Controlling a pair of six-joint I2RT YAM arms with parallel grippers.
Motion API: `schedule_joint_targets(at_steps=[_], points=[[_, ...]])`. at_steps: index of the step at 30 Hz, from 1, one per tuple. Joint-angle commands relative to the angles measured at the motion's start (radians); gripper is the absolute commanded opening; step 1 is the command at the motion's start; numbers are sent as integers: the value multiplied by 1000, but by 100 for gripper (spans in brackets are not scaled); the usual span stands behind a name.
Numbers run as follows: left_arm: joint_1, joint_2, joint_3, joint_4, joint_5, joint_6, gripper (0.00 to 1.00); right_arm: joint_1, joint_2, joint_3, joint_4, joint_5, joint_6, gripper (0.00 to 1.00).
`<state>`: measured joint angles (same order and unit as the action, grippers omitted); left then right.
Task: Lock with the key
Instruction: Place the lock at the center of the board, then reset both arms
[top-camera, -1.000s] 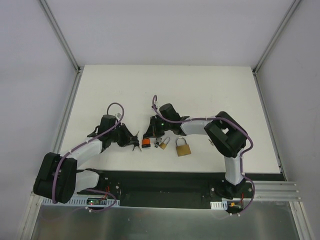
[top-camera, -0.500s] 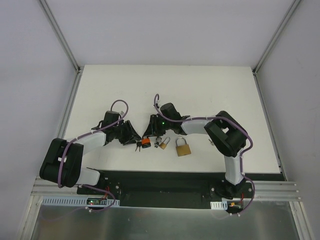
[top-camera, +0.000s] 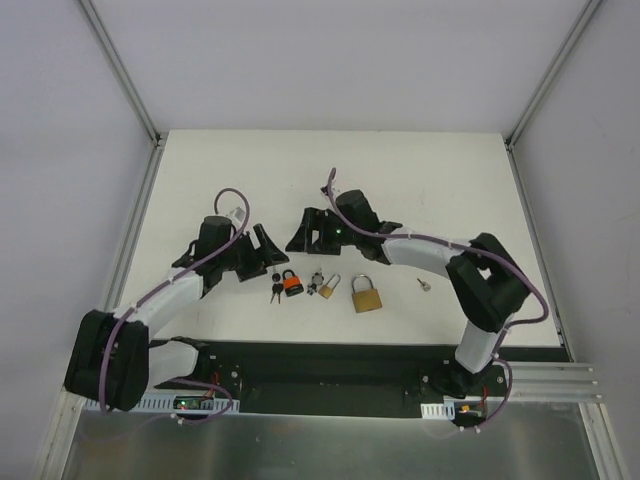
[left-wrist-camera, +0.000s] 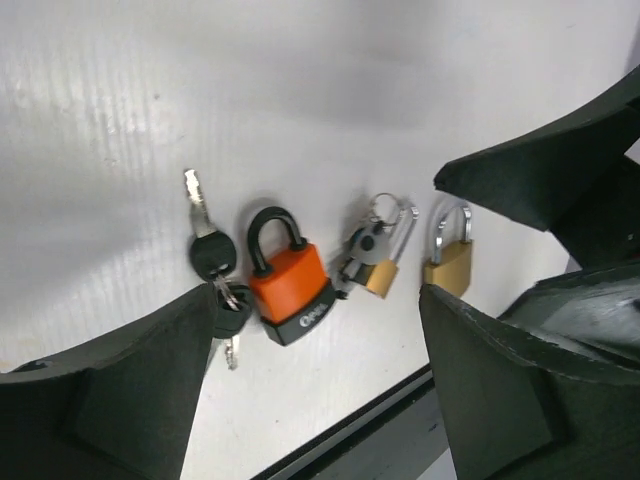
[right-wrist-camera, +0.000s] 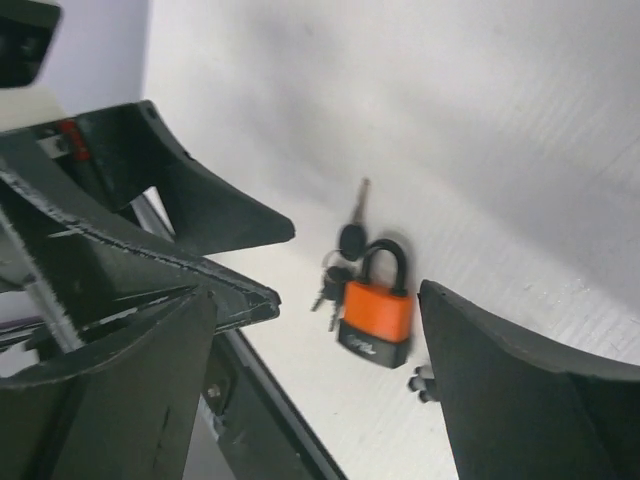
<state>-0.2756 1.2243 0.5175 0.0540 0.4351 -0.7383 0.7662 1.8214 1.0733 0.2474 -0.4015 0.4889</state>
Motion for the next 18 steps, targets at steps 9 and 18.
schedule_joint_targets(at_steps=[9,18], points=[[-4,-423,9,15,-19,83,99,-114,-494,4,-128,9,-73,97],[-4,-477,42,-8,-33,89,99,-323,-826,-90,-328,72,-147,97]])
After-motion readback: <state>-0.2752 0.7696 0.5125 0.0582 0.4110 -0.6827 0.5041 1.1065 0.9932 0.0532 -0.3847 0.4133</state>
